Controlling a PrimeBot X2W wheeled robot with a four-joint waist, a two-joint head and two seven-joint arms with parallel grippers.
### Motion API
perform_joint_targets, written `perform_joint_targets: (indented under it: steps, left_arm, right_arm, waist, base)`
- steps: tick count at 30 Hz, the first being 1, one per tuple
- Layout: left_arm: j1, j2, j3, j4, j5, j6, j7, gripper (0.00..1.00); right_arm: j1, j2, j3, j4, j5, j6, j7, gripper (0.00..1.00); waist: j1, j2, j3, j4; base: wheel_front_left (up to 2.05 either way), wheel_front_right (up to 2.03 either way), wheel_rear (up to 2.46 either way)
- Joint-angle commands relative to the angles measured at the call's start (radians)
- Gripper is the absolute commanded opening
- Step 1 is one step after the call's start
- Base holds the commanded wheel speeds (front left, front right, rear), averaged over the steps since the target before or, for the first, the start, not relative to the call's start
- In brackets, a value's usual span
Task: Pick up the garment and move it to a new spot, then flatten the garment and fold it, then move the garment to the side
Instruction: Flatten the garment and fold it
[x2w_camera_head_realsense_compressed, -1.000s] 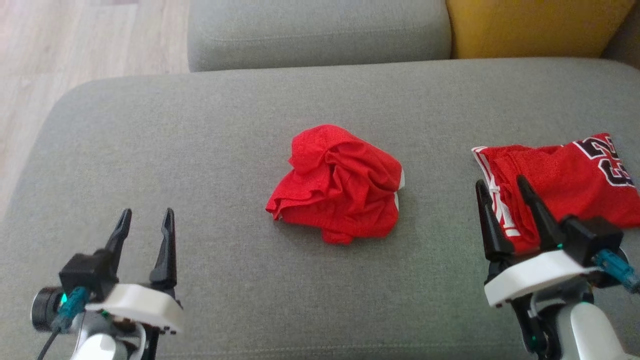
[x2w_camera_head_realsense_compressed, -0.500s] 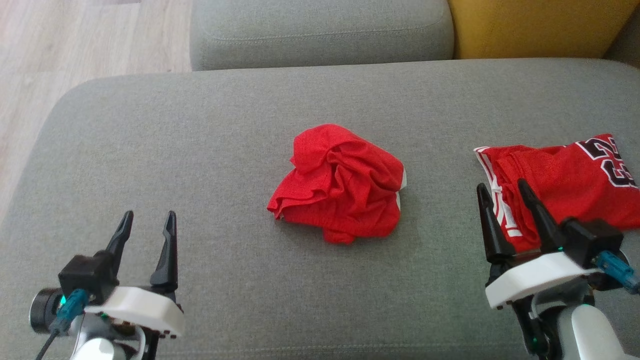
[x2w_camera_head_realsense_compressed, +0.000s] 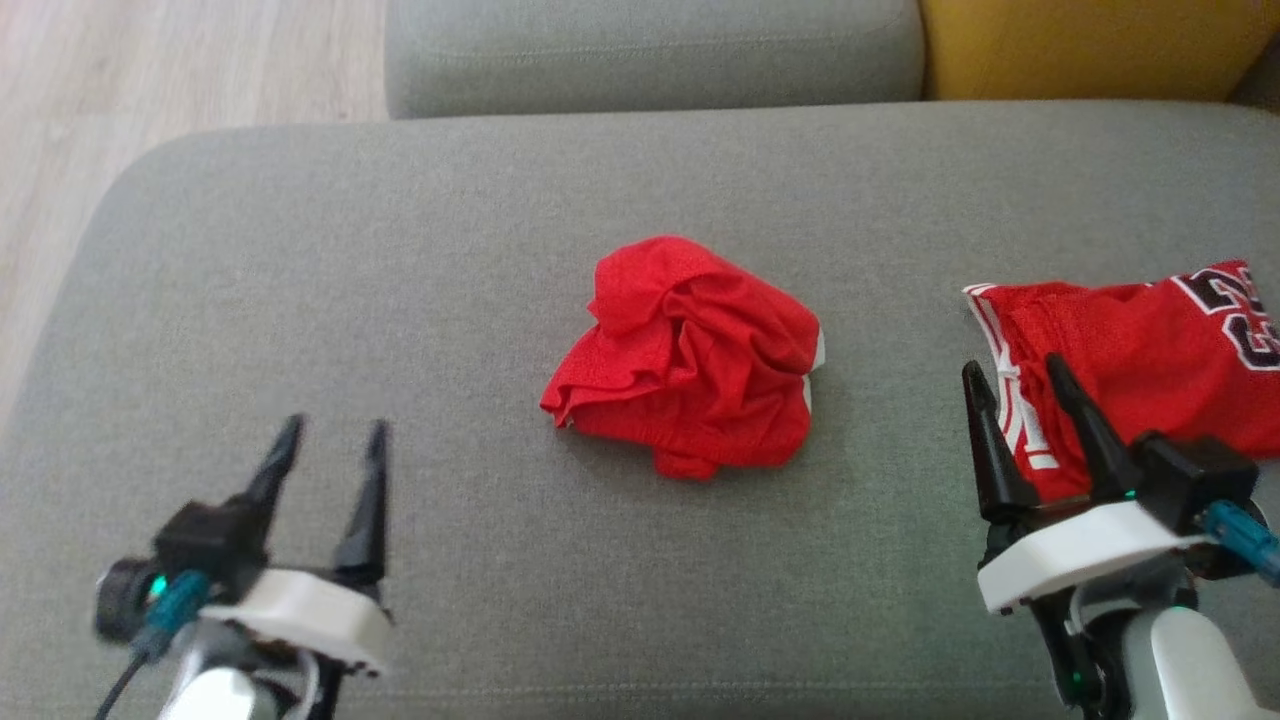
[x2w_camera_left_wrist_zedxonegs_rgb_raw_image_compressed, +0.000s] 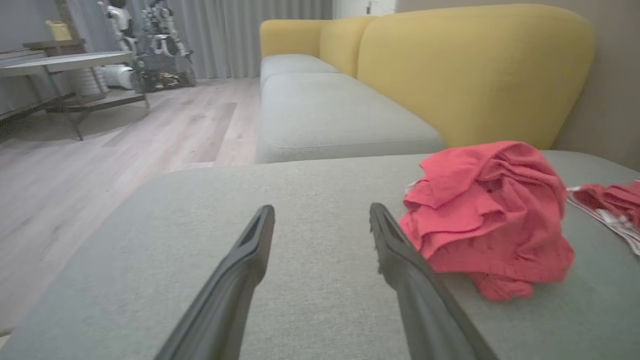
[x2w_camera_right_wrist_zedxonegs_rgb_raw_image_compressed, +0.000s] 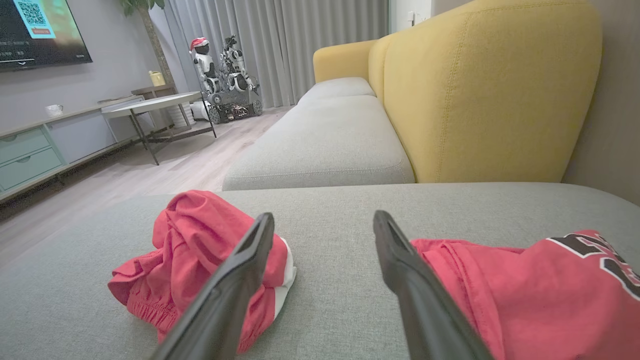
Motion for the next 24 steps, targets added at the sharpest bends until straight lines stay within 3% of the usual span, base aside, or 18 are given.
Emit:
perform_joint_targets:
  steps: [1,7,13,21,22,23,24]
  left_arm:
    - [-0.096,0.019,0.023,-0.034,0.013,-0.019,0.001,1.0]
    - [-0.274,-0.053,-0.103,0.028,0.023,-0.146,0.044,1.0]
    - [-0.421,-0.147,-0.196,0.187,0.001,-0.258,0.094,1.0]
    - [-0.522,-0.204,-0.229,0.398,-0.037,-0.328,0.128,1.0]
    - [-0.53,-0.206,-0.226,0.413,-0.038,-0.329,0.12,0.77]
    - [-0.537,-0.207,-0.222,0.425,-0.037,-0.328,0.109,0.13]
    - [-0.542,-0.207,-0.217,0.437,-0.038,-0.326,0.101,0.0]
  right_arm:
    - [-0.045,-0.004,0.02,-0.043,0.002,-0.001,0.003,1.0]
    - [-0.074,-0.004,0.033,-0.05,0.001,-0.001,0.001,1.0]
    - [-0.104,-0.004,0.054,-0.044,0.012,-0.001,-0.008,1.0]
    - [-0.121,-0.004,0.053,-0.028,0.027,-0.001,-0.028,1.0]
    - [-0.122,-0.004,0.051,-0.026,0.028,-0.001,-0.031,1.0]
    - [-0.123,-0.004,0.05,-0.024,0.03,-0.001,-0.033,1.0]
    - [-0.123,-0.004,0.049,-0.022,0.031,-0.001,-0.035,1.0]
  waist:
    - [0.0,-0.0001,0.017,0.004]
    - [0.0,-0.0001,0.078,-0.007]
    - [0.0,-0.0001,0.132,-0.045]
    - [0.0,-0.0001,0.172,-0.091]
    - [0.0,-0.0001,0.173,-0.092]
    - [0.0,-0.0001,0.174,-0.094]
    - [0.0,-0.0001,0.175,-0.094]
  base:
    - [0.0,0.0,0.0]
    - [0.0,0.0,0.0]
    - [0.0,0.0,0.0]
    - [0.0,0.0,0.0]
    - [0.0,0.0,0.0]
    - [0.0,0.0,0.0]
    - [0.0,0.0,0.0]
